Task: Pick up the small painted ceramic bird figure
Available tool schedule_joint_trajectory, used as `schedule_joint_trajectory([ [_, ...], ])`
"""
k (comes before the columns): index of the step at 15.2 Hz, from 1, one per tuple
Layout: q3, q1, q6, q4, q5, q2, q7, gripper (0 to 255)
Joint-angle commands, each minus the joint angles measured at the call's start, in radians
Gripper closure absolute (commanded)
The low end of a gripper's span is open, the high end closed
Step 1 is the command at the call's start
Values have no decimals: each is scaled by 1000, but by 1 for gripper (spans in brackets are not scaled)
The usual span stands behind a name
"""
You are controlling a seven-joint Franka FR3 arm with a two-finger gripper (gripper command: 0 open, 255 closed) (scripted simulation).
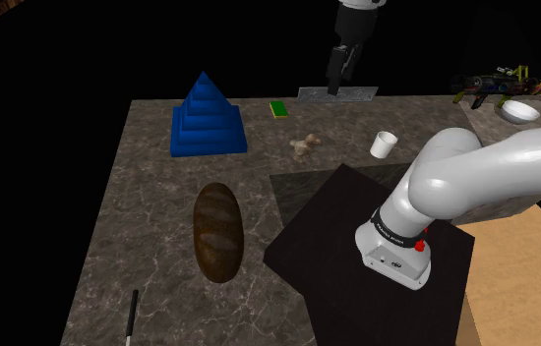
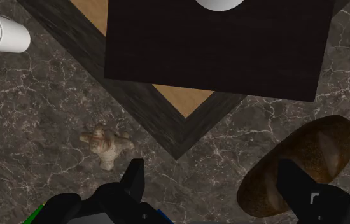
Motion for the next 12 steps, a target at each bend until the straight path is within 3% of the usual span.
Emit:
schedule_joint_trajectory([
  [1,0,0,0,0,0,0,0,0],
  [12,-171,-51,352,-172,-123,178,-180,0],
])
